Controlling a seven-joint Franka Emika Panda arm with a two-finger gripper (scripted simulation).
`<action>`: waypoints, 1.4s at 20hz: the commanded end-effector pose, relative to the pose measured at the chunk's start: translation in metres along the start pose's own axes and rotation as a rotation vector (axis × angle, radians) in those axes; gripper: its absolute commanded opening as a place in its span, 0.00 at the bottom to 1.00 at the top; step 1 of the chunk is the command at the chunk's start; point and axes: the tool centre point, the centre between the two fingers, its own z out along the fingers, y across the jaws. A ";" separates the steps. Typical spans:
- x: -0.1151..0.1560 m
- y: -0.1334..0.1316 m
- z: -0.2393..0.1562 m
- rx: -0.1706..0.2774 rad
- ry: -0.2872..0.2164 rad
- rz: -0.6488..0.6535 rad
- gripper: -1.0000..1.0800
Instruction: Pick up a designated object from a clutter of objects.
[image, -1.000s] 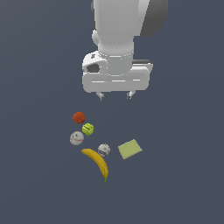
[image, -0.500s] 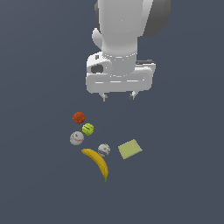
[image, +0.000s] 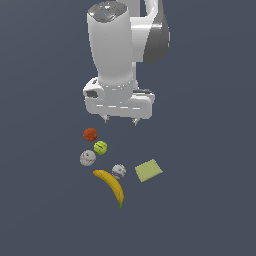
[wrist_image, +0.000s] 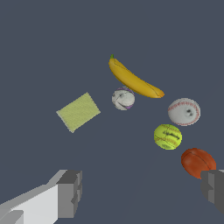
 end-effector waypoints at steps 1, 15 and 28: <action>-0.002 0.022 0.019 0.001 -0.003 0.088 0.96; -0.055 0.163 0.135 -0.029 -0.008 0.683 0.96; -0.084 0.201 0.163 -0.050 -0.006 0.856 0.96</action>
